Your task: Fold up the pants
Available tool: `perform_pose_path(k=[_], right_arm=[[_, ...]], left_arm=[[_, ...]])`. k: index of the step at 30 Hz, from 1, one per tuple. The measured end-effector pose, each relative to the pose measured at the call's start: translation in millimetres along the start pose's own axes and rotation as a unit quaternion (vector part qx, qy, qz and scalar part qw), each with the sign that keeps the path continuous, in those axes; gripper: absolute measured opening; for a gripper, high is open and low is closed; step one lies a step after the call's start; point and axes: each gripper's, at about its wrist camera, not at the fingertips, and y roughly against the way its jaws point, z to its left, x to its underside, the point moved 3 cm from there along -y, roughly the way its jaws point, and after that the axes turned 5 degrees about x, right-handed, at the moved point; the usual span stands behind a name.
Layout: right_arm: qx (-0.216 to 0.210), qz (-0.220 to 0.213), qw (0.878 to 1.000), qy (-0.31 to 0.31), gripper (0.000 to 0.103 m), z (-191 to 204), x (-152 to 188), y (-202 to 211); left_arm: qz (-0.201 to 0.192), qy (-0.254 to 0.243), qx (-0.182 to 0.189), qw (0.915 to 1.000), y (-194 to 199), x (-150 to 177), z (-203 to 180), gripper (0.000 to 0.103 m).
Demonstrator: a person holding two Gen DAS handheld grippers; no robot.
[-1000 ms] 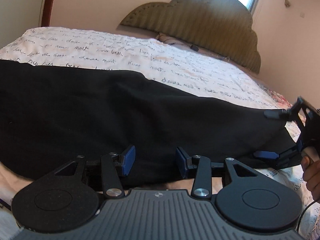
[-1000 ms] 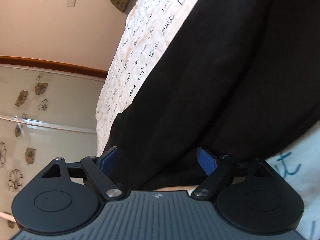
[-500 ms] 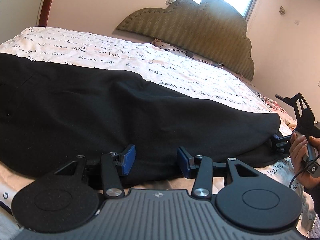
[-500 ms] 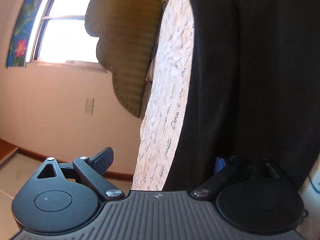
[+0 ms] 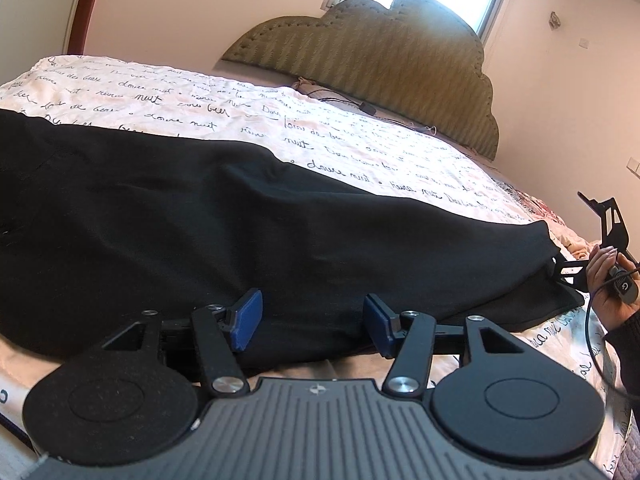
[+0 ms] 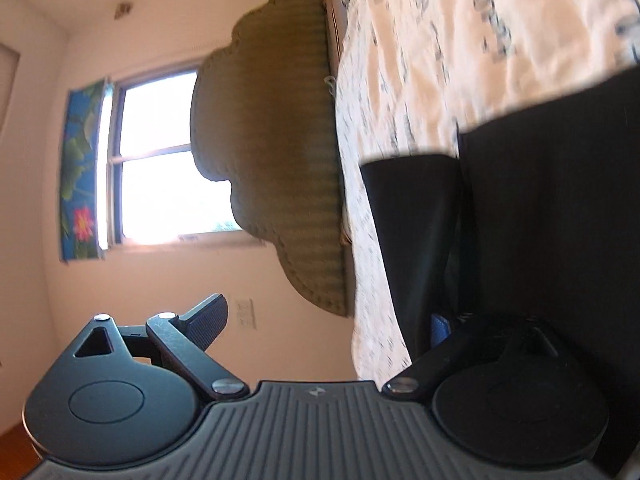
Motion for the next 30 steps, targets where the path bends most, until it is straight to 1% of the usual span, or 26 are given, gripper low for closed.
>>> perform_pose_path(k=[1, 2, 3, 4, 5, 6, 7, 8, 9, 10, 11, 13, 14, 15, 17, 19, 20, 21, 24, 25, 26, 27, 28, 29, 30], right_arm=[[0.002, -0.002, 1.0, -0.002, 0.097, -1, -4, -2], [0.012, -0.002, 1.0, 0.0, 0.095, -4, -7, -4], [0.033, -0.001, 0.999, 0.007, 0.093, -7, -8, -5], [0.056, 0.004, 0.998, 0.018, 0.081, -7, -9, -7], [0.07, 0.006, 0.997, 0.028, 0.066, -8, -7, -9], [0.079, 0.005, 0.996, 0.034, 0.059, -10, -6, -8], [0.083, 0.004, 0.996, 0.032, 0.049, -13, -7, -6], [0.081, 0.005, 0.996, 0.025, 0.044, -20, -7, -1], [0.078, 0.005, 0.997, 0.018, 0.043, -25, -11, 3], [0.077, 0.003, 0.997, 0.013, 0.041, -27, -12, 4], [0.078, 0.0, 0.997, 0.014, 0.033, -28, -13, 6], [0.08, -0.006, 0.996, 0.026, 0.029, -26, -15, 8], [0.088, -0.013, 0.995, 0.034, 0.011, -25, -16, 10], [0.1, -0.019, 0.994, 0.044, 0.002, -23, -17, 10], [0.132, -0.027, 0.989, 0.067, 0.003, -19, -18, 9], [0.163, -0.02, 0.983, 0.086, 0.003, -16, -19, 3], [0.164, -0.014, 0.982, 0.092, 0.003, -11, -20, 1], [0.155, -0.01, 0.983, 0.097, 0.003, -4, -20, 2], [0.108, -0.017, 0.983, 0.151, 0.003, 38, -12, 19], [0.092, -0.015, 0.983, 0.156, 0.003, 49, -10, 27], [0.087, -0.015, 0.983, 0.161, 0.003, 56, -10, 37], [0.096, -0.018, 0.981, 0.167, 0.003, 57, -11, 44], [0.114, -0.017, 0.978, 0.173, 0.003, 52, -14, 51], [0.149, -0.014, 0.973, 0.174, 0.003, 39, -19, 56], [0.191, -0.012, 0.968, 0.16, 0.003, 20, -27, 58]], left_arm=[[0.0, -0.001, 0.0, 1.0, 0, 0, 0, 0.062], [0.0, -0.001, 0.0, 1.0, -1, 0, 0, 0.062], [0.0, -0.002, 0.0, 1.0, -1, 0, 0, 0.062], [0.0, -0.001, 0.0, 1.0, -1, 0, 0, 0.062], [0.0, -0.001, 0.0, 1.0, -1, 0, 0, 0.063], [0.0, -0.002, 0.001, 1.0, -1, 0, 0, 0.063], [0.0, -0.002, 0.001, 1.0, -1, 0, 0, 0.063], [0.0, -0.003, 0.001, 1.0, -1, 0, 0, 0.064], [0.0, -0.004, 0.0, 1.0, -1, 0, 0, 0.064], [0.001, -0.004, 0.0, 1.0, -1, 0, 0, 0.064], [0.001, -0.005, 0.0, 1.0, -1, 0, 0, 0.064], [0.001, -0.006, -0.001, 1.0, 0, 0, 1, 0.064], [0.002, -0.007, -0.001, 1.0, 0, 0, 1, 0.064], [0.003, -0.007, -0.002, 1.0, 0, -1, 0, 0.064], [0.006, -0.008, -0.003, 0.9999, 0, -2, -1, 0.064], [0.008, -0.007, -0.001, 0.9999, 0, -4, -3, 0.067], [0.009, -0.008, 0.0, 0.9999, 1, -5, -3, 0.069], [0.01, -0.009, 0.001, 0.9999, 1, -5, -4, 0.07], [0.01, -0.007, 0.003, 0.9999, 4, -7, -5, 0.072], [0.009, -0.002, 0.006, 0.9999, 6, -7, -5, 0.074], [0.009, 0.004, 0.013, 0.9999, 8, -8, -4, 0.078], [0.008, 0.009, 0.02, 0.9997, 9, -8, -4, 0.08], [0.009, 0.015, 0.029, 0.9994, 11, -9, -3, 0.084], [0.01, 0.021, 0.038, 0.999, 12, -9, -2, 0.087], [0.012, 0.028, 0.047, 0.9984, 13, -10, -1, 0.088]])
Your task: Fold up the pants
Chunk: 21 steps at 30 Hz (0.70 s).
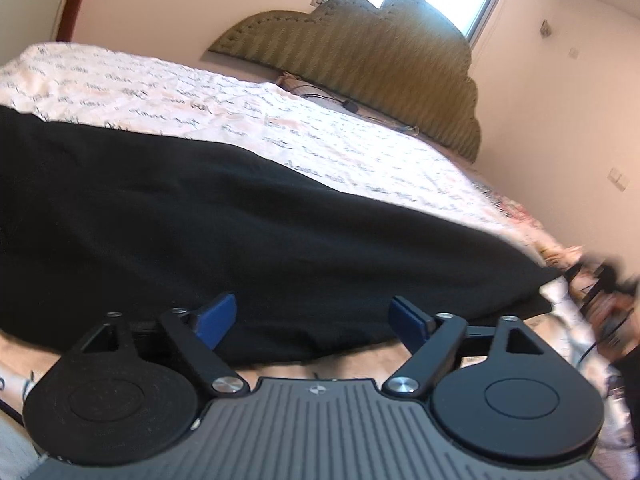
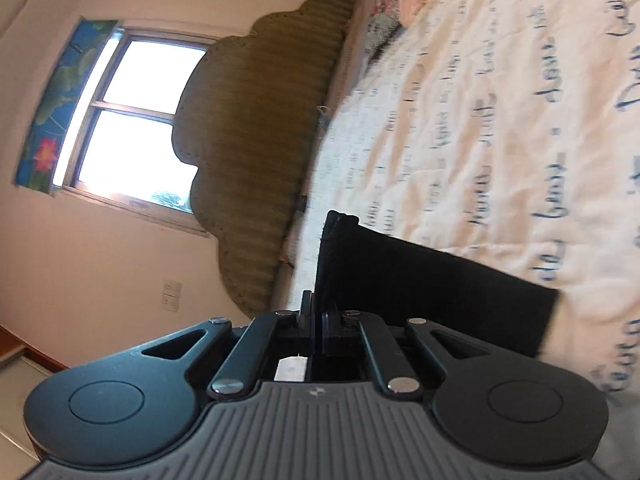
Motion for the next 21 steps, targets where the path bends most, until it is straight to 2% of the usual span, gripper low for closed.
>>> perform_pose_path(k=[1, 2, 3, 5, 9, 13, 14, 15, 16, 17, 19, 20, 21], right_arm=[[0.039, 0.017, 0.998, -0.037, 0.003, -26, 0, -7], [0.033, 0.033, 0.996, -0.072, 0.003, -44, 0, -12], [0.02, 0.031, 0.996, -0.078, 0.003, -45, -1, -10], [0.005, 0.022, 0.999, -0.05, 0.003, -26, -3, -5], [-0.044, 0.037, 0.998, -0.023, 0.003, 20, -15, -18], [-0.143, 0.033, 0.989, 0.023, 0.003, 78, -16, -10], [-0.164, 0.027, 0.986, 0.026, 0.003, 82, -14, -2], [-0.166, 0.024, 0.985, 0.028, 0.003, 76, -12, 3], [-0.138, 0.016, 0.99, 0.033, 0.003, 61, -13, 6], [-0.09, 0.013, 0.996, 0.027, 0.003, 31, -17, 4], [0.013, 0.05, 0.998, -0.047, 0.003, -37, -23, -17], [0.006, 0.054, 0.997, -0.063, 0.001, -54, -24, -20], [-0.011, 0.046, 0.998, -0.049, 0.002, -50, -24, -17]], left_arm=[[0.003, 0.008, 0.007, 0.9999, 1, -2, 2, 0.088], [0.007, 0.017, 0.013, 0.9998, 3, -4, 4, 0.087], [0.01, 0.025, 0.016, 0.9995, 3, -7, 6, 0.087], [0.014, 0.031, 0.013, 0.9993, 5, -12, 7, 0.087], [0.007, 0.02, 0.004, 0.9998, 4, -16, 5, 0.088], [0.009, 0.031, -0.01, 0.9994, 0, -10, 9, 0.088], [0.006, 0.032, -0.01, 0.9994, 1, -8, 9, 0.089], [0.002, 0.033, -0.009, 0.9994, 3, -8, 10, 0.089], [0.001, 0.033, -0.007, 0.9994, 4, -8, 10, 0.089], [0.002, 0.033, -0.004, 0.9994, 4, -7, 11, 0.089], [0.009, 0.029, 0.001, 0.9995, 3, -8, 12, 0.089], [0.016, 0.024, 0.003, 0.9996, 2, -9, 13, 0.09], [0.021, 0.019, 0.003, 0.9996, 2, -11, 12, 0.089]])
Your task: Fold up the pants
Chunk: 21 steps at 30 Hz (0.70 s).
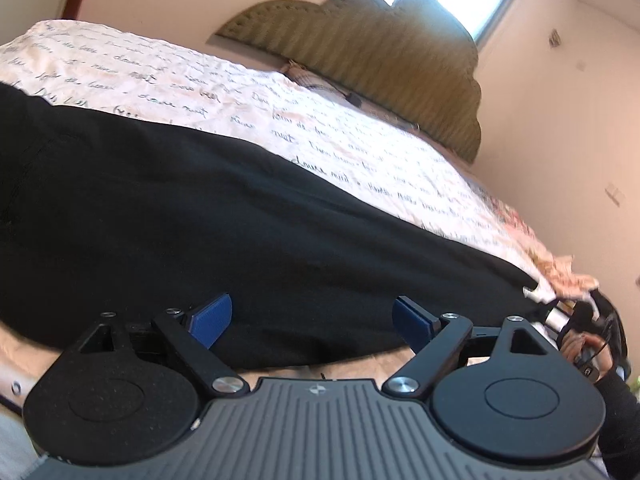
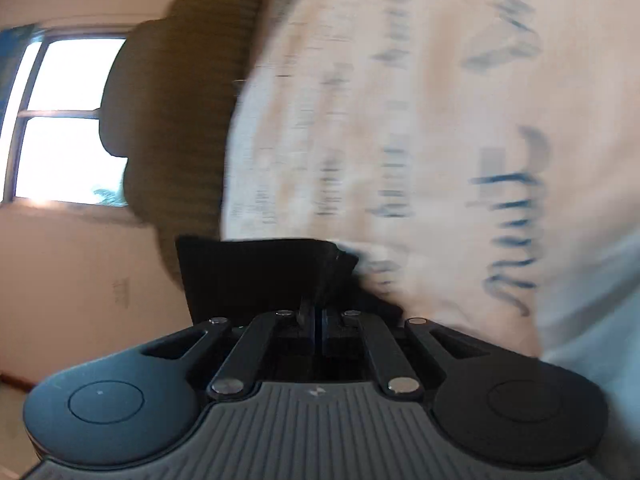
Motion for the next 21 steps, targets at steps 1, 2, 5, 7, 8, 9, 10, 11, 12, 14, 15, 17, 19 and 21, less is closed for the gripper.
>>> perform_pose_path(k=[1, 2, 5, 7, 8, 9, 10, 11, 12, 14, 15, 17, 19, 21], right_arm=[[0.006, -0.004, 1.0, 0.019, 0.003, 10, 3, 2], [-0.004, -0.006, 0.999, 0.033, 0.003, 18, 5, 2], [-0.009, 0.002, 0.999, 0.034, 0.003, 33, 3, -5], [-0.031, -0.001, 0.999, 0.025, 0.003, 44, -1, 0], [-0.039, -0.006, 0.999, 0.031, 0.003, 51, -2, 3], [-0.037, -0.01, 0.998, 0.044, 0.003, 56, -4, 6], [-0.024, -0.012, 0.998, 0.055, 0.003, 55, -4, 5], [-0.001, -0.008, 0.998, 0.059, 0.003, 48, -9, 0], [0.024, 0.003, 0.999, 0.044, 0.003, 34, -12, -8], [0.018, 0.027, 0.999, -0.002, 0.003, 7, -12, -13], [0.007, 0.019, 1.0, 0.006, 0.003, 6, -11, -6], [-0.013, 0.011, 1.0, 0.013, 0.003, 13, -8, -1], [-0.032, 0.01, 0.999, 0.016, 0.003, 24, -7, -1], [-0.053, 0.019, 0.998, 0.013, 0.003, 34, -8, -2]], left_arm=[[0.003, -0.002, 0.0, 1.0, 0, -2, 0, 0.089], [0.005, -0.004, 0.001, 1.0, -1, -4, 0, 0.089], [0.001, 0.0, -0.001, 1.0, 0, -9, -1, 0.089], [-0.006, 0.003, 0.008, 0.9999, 5, -11, -5, 0.089], [-0.01, -0.002, 0.013, 0.9999, 6, -11, -7, 0.09], [-0.009, -0.008, 0.014, 0.9998, 6, -10, -9, 0.091], [-0.005, -0.015, 0.01, 0.9998, 5, -9, -10, 0.091], [0.001, -0.017, 0.003, 0.9998, 1, -8, -11, 0.091], [0.006, -0.013, -0.003, 0.9999, -2, -6, -12, 0.091], [0.003, -0.016, -0.02, 0.9997, -7, -7, -25, 0.089], [-0.006, -0.02, -0.016, 0.9997, -9, -6, -37, 0.089], [-0.011, -0.012, 0.042, 0.999, -17, -6, -71, 0.09], [-0.016, 0.006, 0.115, 0.9932, -27, -4, -107, 0.092], [-0.011, 0.035, 0.174, 0.984, -46, -2, -135, 0.094]])
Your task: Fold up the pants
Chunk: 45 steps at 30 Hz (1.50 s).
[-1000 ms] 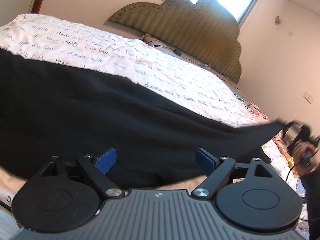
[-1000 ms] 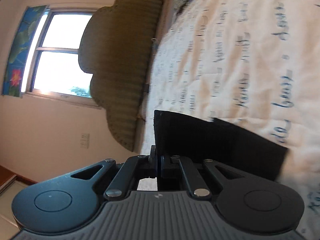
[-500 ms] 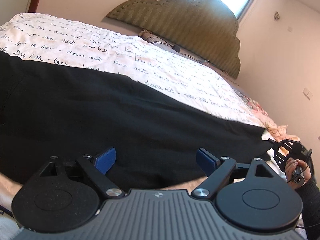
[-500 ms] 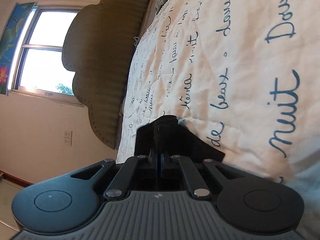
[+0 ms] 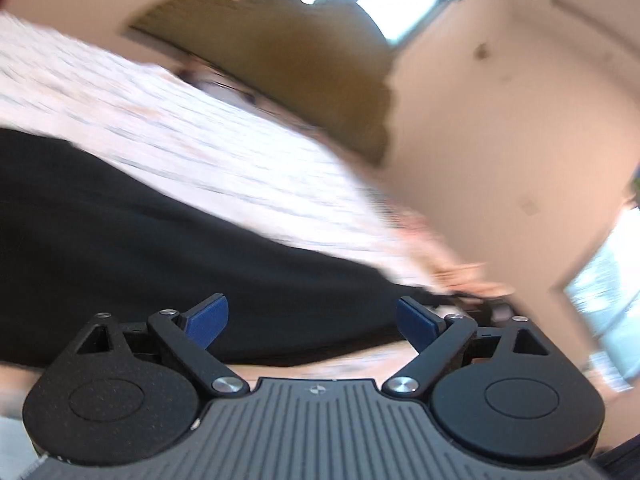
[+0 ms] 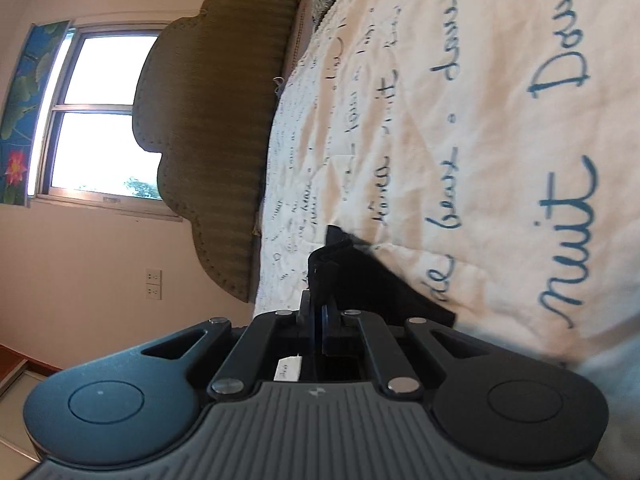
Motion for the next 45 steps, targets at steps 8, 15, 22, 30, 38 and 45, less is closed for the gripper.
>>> perform_pose_path(k=[8, 15, 22, 30, 38, 45], right_arm=[[-0.044, 0.024, 0.999, 0.009, 0.003, 25, -10, 2], [-0.052, 0.047, 0.998, 0.001, 0.003, 20, -14, -10], [-0.063, 0.054, 0.997, -0.006, 0.003, 13, -17, -8], [-0.064, 0.061, 0.996, -0.02, 0.003, 2, -19, -1], [-0.064, 0.062, 0.996, -0.024, 0.003, -2, -16, 8], [-0.048, 0.058, 0.997, -0.027, 0.003, -6, -15, 14]], left_arm=[[0.038, 0.305, 0.071, 0.9489, -80, 15, 35, 0.095], [0.07, 0.33, 0.006, 0.9415, -103, 15, 43, 0.094], [0.064, 0.315, -0.103, 0.9413, -115, 17, 46, 0.092], [0.017, 0.338, -0.148, 0.9293, -93, 9, 44, 0.091], [-0.015, 0.305, -0.193, 0.9325, -85, 9, 44, 0.051], [0.007, 0.268, -0.237, 0.9336, -84, 9, 50, 0.009]])
